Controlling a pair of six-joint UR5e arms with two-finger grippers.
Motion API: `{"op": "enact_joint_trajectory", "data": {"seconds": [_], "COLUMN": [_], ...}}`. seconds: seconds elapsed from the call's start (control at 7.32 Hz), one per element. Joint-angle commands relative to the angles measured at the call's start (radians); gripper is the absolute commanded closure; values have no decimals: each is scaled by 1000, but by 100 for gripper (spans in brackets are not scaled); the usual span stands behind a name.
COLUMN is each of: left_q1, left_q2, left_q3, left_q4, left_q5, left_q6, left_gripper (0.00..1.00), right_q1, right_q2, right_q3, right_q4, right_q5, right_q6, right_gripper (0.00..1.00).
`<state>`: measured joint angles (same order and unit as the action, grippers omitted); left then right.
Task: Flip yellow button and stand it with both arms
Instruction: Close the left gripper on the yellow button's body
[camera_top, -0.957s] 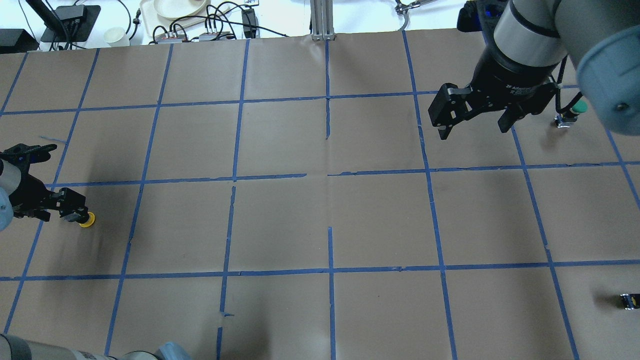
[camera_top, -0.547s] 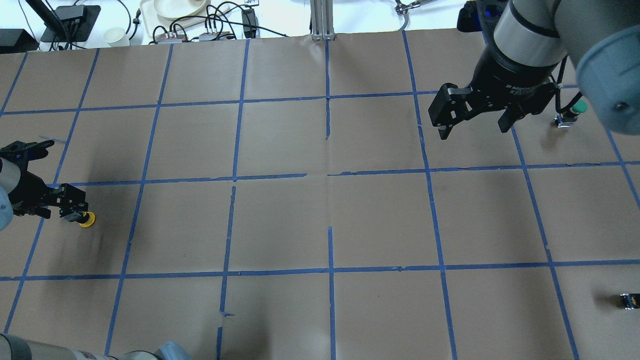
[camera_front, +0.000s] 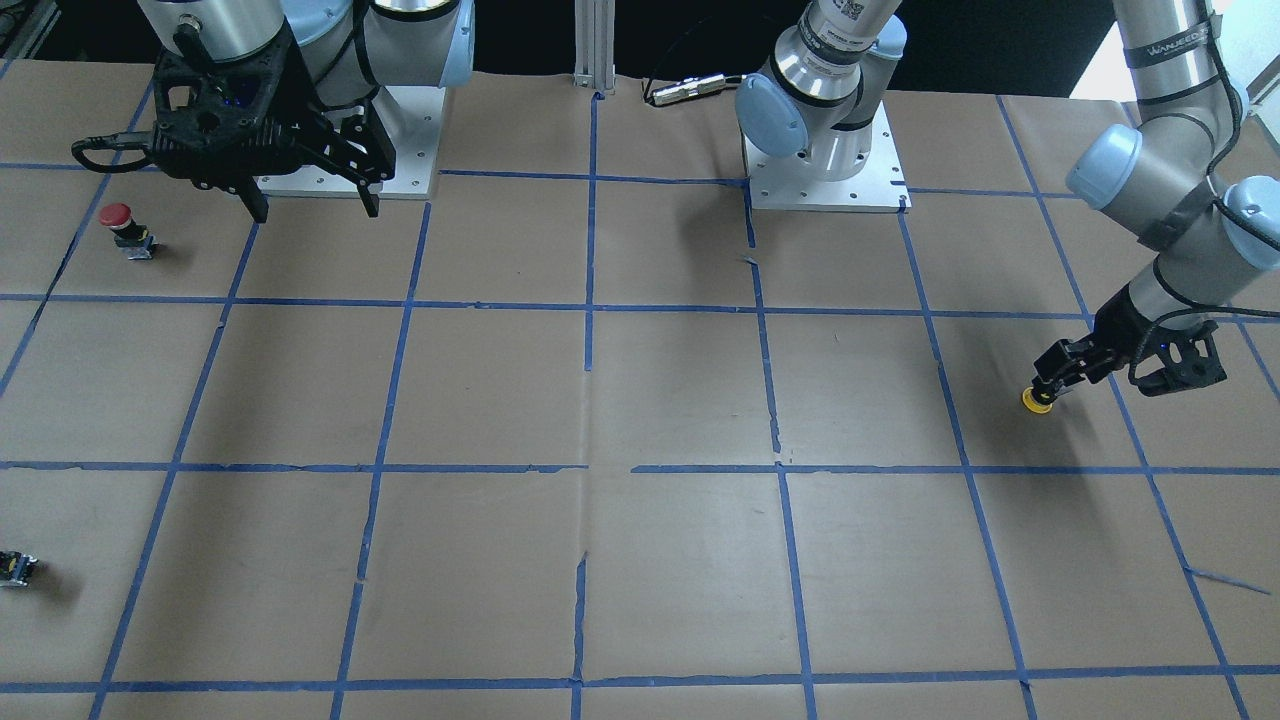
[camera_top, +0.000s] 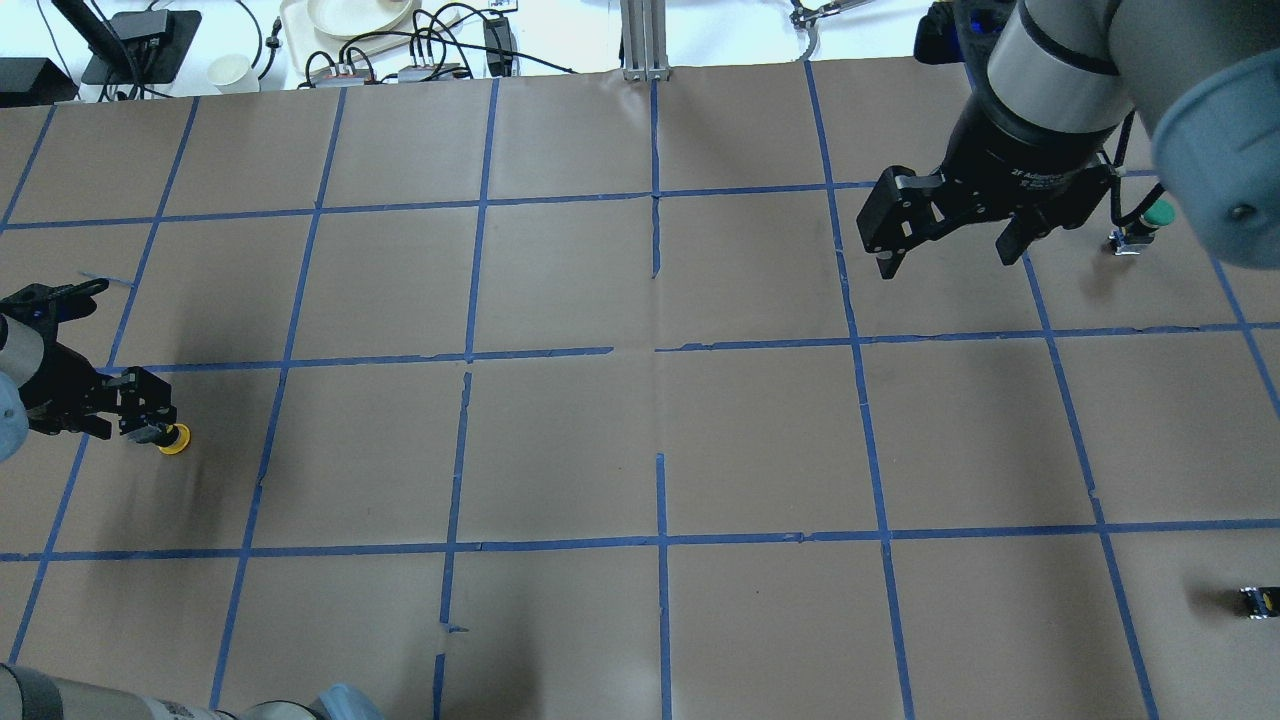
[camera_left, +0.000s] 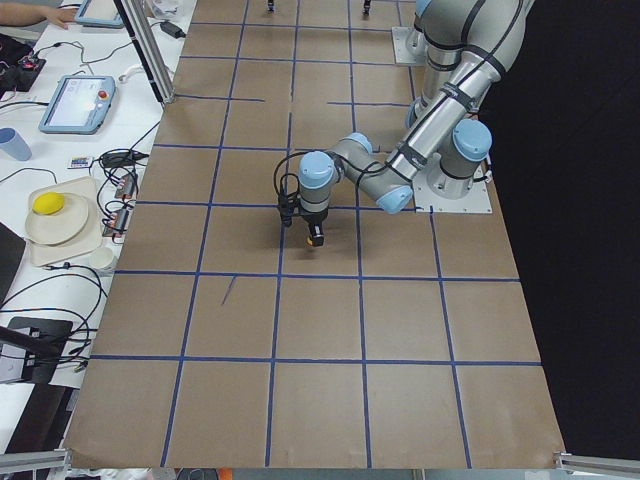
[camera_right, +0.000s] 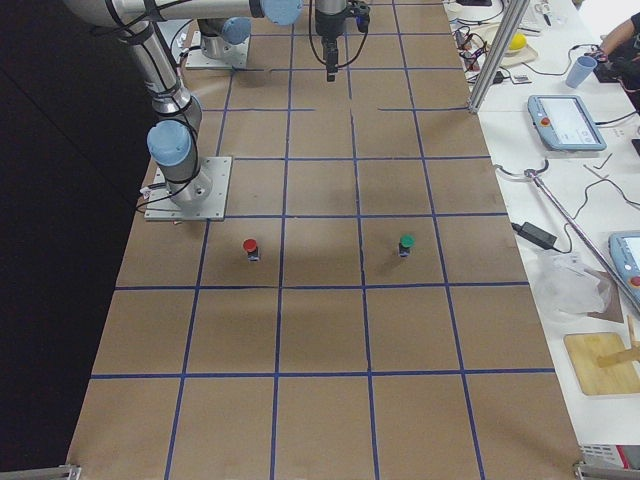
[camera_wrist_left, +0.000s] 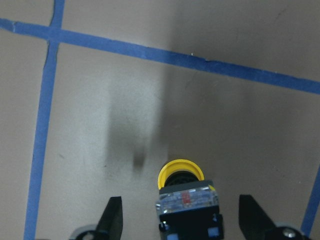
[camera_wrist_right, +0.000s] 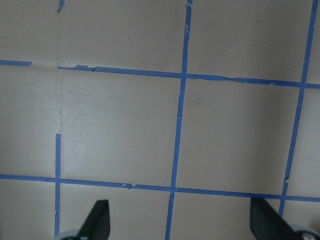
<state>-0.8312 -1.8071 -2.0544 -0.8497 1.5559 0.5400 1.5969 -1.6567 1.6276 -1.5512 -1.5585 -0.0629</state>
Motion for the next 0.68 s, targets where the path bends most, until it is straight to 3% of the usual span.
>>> {"op": "enact_joint_trajectory", "data": {"seconds": [0.0, 0.14, 0.27, 0.55], "left_q1": [1, 1, 4, -11], "left_q2": [8, 8, 9, 98], "left_q3": [0, 0, 5, 107], "left_q4": [-2, -3, -11, -310], "left_q5": [0, -8, -42, -120], "left_q6": [18, 20, 27, 26], "left_gripper": [68, 77, 79, 79], "right_q1": [0, 0, 0, 0], "right_q2": [1, 2, 2, 2], "right_q3": [0, 0, 0, 0], "right_q4": [-1, -7, -7, -6], "right_q5": [0, 2, 2, 0], "right_q6": [0, 0, 0, 0], "right_gripper": [0, 0, 0, 0]}}
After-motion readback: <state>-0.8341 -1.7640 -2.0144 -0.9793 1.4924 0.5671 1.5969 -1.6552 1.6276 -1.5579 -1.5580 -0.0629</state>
